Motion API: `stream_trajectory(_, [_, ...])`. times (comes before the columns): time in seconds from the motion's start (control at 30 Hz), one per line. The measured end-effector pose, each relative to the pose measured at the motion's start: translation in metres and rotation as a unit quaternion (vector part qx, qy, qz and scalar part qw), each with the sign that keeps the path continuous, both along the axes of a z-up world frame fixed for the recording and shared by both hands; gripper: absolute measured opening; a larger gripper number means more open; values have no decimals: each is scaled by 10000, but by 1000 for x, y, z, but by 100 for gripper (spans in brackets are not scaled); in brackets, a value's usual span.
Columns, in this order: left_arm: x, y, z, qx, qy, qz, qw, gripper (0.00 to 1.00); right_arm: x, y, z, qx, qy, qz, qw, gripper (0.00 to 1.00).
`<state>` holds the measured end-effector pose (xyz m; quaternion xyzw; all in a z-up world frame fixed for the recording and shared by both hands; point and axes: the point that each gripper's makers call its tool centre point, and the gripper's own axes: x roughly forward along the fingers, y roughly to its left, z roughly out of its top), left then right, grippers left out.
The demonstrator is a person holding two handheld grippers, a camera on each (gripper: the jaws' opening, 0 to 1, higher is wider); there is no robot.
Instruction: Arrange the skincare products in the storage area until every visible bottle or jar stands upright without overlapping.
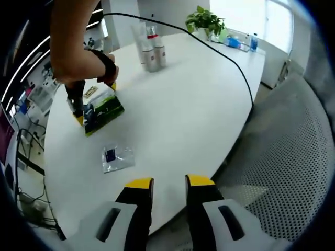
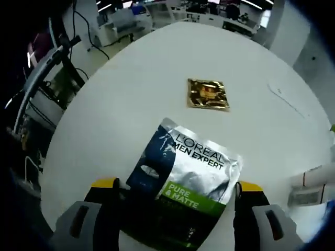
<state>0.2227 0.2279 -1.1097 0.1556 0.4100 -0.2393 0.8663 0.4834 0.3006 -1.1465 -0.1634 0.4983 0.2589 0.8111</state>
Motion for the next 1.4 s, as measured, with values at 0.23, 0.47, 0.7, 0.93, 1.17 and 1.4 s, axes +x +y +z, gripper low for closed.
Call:
stream_trajectory(0.23, [-1,-1,-1,45,16,-65,10000,19,2,-8,-1,-20,30,600,9982,76])
stream_trajectory(0.47, [-1,0,-1,66,11,-70,10000,18,9,-12,-2,115,-177,1145,9932,65])
stream_trajectory(0.7, [-1,1,0,70,-9,-51,10000,17,8,-16,3,209,-306,1734,9842,27])
stream_trajectory(0.93, [0,2,0,96,-3,-34,9999,17,0,-24,8,323,-144,2084,9774,4])
stream_trajectory(1.17, [0,3,0,104,-23,-15,9999,18,-28,-27,33,890,-503,2622,9596,1])
stream_trajectory(1.4, [3,2,8,9,-231,-14,9997,17,-95,-59,80,1896,-882,2638,9416,1])
